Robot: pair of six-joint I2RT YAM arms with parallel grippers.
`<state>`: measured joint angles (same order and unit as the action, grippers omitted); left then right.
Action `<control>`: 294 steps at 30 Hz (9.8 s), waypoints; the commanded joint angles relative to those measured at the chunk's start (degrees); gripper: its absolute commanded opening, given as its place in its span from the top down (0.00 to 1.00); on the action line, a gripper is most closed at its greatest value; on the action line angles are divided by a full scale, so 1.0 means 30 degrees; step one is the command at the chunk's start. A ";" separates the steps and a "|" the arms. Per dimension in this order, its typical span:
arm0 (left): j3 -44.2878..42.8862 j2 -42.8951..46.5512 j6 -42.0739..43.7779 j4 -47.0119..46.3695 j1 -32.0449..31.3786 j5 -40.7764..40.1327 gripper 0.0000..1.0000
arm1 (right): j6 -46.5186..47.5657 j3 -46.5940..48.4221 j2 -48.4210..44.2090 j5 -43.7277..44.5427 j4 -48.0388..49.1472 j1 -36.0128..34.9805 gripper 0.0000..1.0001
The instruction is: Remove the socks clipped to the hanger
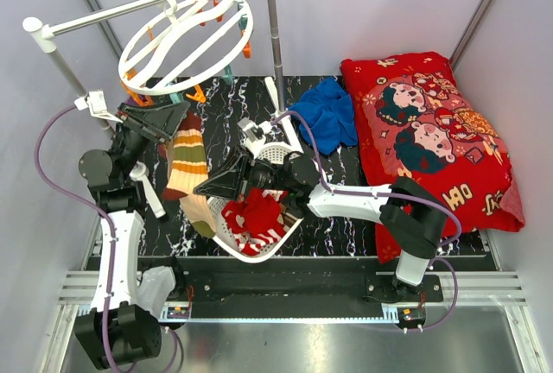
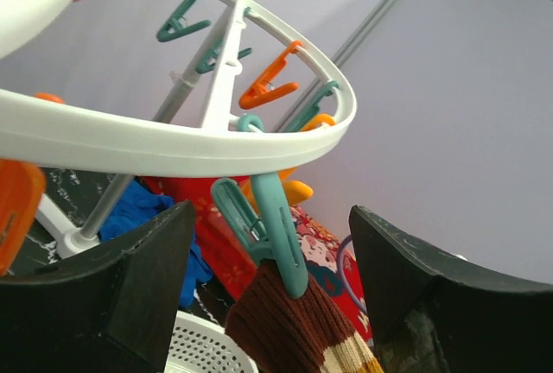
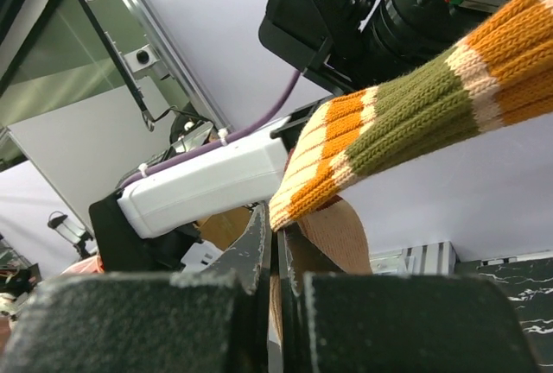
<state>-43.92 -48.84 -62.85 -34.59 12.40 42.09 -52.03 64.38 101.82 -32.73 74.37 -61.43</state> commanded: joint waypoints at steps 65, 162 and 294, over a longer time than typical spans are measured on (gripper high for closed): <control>-0.0124 -0.3292 -0.7177 -0.9714 0.1022 0.1293 0.78 | -0.3430 -0.1496 -0.0452 -0.1719 0.4420 0.0758 0.96; -0.7360 0.1659 0.7968 1.6973 0.0494 -0.1802 0.24 | 1.2129 0.3651 0.2595 0.7922 -0.5072 0.0174 1.00; -1.4393 -0.3349 1.3040 2.2047 -0.8558 -1.3478 0.65 | 1.7977 0.0568 -0.2392 1.4753 -1.2761 -0.1175 0.21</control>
<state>-86.83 -59.70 -22.79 36.64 -13.06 -2.11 -10.59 61.98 89.08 18.63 19.44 -65.91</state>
